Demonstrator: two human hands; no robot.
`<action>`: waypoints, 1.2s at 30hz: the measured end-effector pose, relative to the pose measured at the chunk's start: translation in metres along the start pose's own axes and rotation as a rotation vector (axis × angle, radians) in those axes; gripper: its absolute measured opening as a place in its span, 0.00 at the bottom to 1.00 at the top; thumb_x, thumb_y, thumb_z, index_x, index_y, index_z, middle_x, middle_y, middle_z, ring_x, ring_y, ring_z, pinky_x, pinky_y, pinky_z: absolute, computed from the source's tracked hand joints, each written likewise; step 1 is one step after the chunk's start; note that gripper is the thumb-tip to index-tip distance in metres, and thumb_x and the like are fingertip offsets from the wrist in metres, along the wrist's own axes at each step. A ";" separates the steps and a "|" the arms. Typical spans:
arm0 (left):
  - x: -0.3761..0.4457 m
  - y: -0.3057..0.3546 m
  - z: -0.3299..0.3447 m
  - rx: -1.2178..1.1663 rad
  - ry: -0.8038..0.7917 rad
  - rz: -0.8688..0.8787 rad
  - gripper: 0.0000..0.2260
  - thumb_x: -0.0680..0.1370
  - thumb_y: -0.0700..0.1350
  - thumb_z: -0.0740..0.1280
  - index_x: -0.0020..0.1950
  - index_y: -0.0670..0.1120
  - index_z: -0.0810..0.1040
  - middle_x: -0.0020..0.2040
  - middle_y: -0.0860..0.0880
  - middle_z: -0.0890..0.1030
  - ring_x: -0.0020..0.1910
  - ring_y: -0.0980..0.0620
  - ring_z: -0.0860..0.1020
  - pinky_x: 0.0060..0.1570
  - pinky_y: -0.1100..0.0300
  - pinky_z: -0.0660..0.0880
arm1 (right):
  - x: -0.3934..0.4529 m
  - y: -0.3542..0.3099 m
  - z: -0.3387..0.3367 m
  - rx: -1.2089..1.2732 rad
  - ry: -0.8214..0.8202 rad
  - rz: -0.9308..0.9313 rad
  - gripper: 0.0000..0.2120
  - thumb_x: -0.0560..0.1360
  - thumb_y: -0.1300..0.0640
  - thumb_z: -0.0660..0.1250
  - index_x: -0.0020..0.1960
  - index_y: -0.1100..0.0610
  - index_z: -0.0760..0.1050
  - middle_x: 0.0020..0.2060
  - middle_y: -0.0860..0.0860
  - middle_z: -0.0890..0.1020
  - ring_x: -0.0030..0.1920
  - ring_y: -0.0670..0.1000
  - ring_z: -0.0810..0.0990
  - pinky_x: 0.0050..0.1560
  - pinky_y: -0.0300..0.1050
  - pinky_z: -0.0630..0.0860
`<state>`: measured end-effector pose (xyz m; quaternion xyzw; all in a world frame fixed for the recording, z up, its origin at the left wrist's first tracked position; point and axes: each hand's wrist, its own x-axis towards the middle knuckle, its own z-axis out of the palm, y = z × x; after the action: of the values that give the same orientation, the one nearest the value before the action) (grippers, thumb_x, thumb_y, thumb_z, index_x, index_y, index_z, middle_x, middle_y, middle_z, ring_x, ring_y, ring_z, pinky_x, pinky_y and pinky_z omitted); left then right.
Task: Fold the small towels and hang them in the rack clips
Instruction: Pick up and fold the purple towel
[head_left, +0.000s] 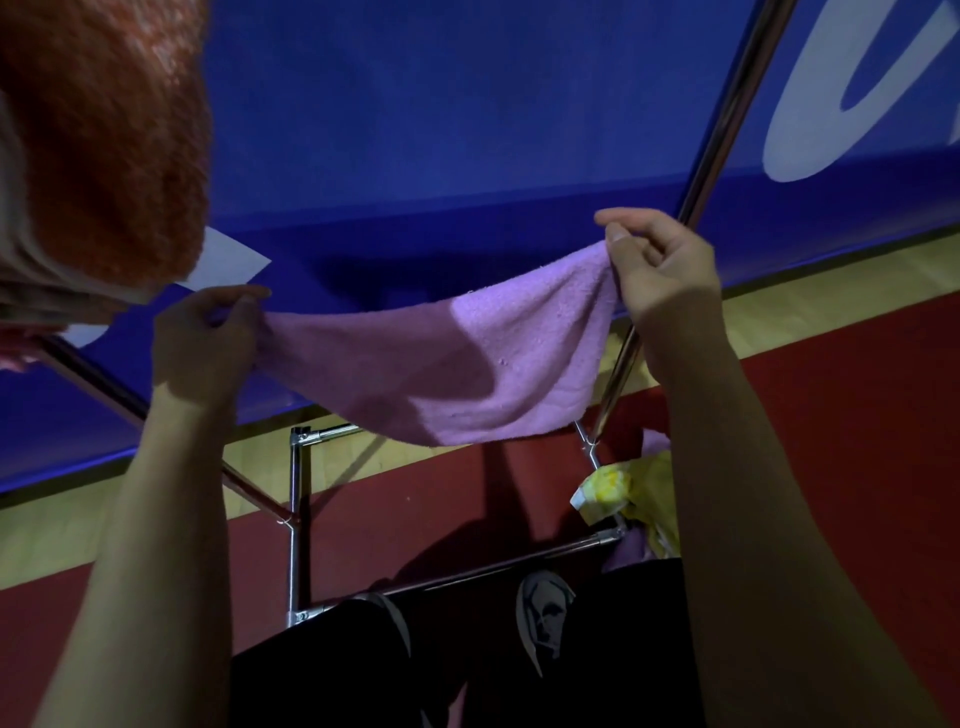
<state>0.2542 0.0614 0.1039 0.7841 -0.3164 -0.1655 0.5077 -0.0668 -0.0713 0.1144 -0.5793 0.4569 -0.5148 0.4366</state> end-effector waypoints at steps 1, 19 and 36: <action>-0.001 0.000 -0.001 0.014 0.001 -0.003 0.09 0.82 0.48 0.65 0.56 0.59 0.83 0.64 0.47 0.80 0.62 0.43 0.78 0.62 0.37 0.78 | -0.001 -0.001 0.000 0.000 0.003 0.003 0.09 0.83 0.59 0.64 0.59 0.58 0.81 0.38 0.63 0.74 0.37 0.56 0.70 0.38 0.49 0.69; 0.006 -0.021 0.006 0.687 -0.581 -0.071 0.14 0.84 0.48 0.65 0.51 0.40 0.85 0.51 0.35 0.85 0.52 0.36 0.83 0.46 0.52 0.75 | -0.005 -0.010 0.005 -0.027 -0.080 -0.066 0.09 0.82 0.58 0.66 0.60 0.58 0.82 0.38 0.58 0.74 0.37 0.52 0.73 0.37 0.40 0.72; -0.055 0.040 0.083 0.206 -0.606 0.321 0.22 0.83 0.54 0.68 0.37 0.40 0.71 0.31 0.48 0.68 0.28 0.57 0.64 0.28 0.63 0.61 | -0.022 -0.024 0.057 -0.078 -0.514 -0.114 0.12 0.79 0.61 0.70 0.62 0.57 0.81 0.49 0.56 0.86 0.47 0.55 0.86 0.54 0.47 0.83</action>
<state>0.1515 0.0287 0.1010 0.6866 -0.5869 -0.2759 0.3287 -0.0089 -0.0429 0.1281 -0.7320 0.3173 -0.3567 0.4861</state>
